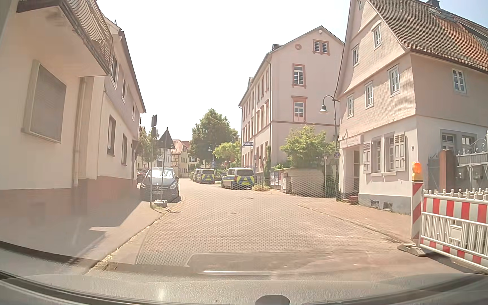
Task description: Follow the waypoints while adhering to traffic rules and regulations
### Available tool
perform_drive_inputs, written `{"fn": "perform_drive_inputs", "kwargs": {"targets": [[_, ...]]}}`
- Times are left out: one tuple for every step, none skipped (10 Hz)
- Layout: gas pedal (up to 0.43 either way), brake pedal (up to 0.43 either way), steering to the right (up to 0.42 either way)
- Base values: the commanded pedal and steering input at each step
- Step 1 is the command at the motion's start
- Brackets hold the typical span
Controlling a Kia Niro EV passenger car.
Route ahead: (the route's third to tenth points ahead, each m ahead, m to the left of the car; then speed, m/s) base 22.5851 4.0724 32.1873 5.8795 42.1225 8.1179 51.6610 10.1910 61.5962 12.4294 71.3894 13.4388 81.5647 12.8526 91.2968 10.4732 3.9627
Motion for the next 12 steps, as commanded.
{"fn": "perform_drive_inputs", "kwargs": {"targets": [[0.110, 0.000, 0.034], [0.110, 0.000, 0.034], [0.110, 0.000, 0.033], [0.110, 0.000, 0.030], [0.110, 0.000, 0.026], [0.110, 0.000, 0.019], [0.110, 0.000, 0.011], [0.110, 0.000, 0.004], [0.110, 0.000, -0.001], [0.110, 0.000, -0.006], [0.039, 0.000, -0.016], [0.000, 0.000, -0.027]]}}
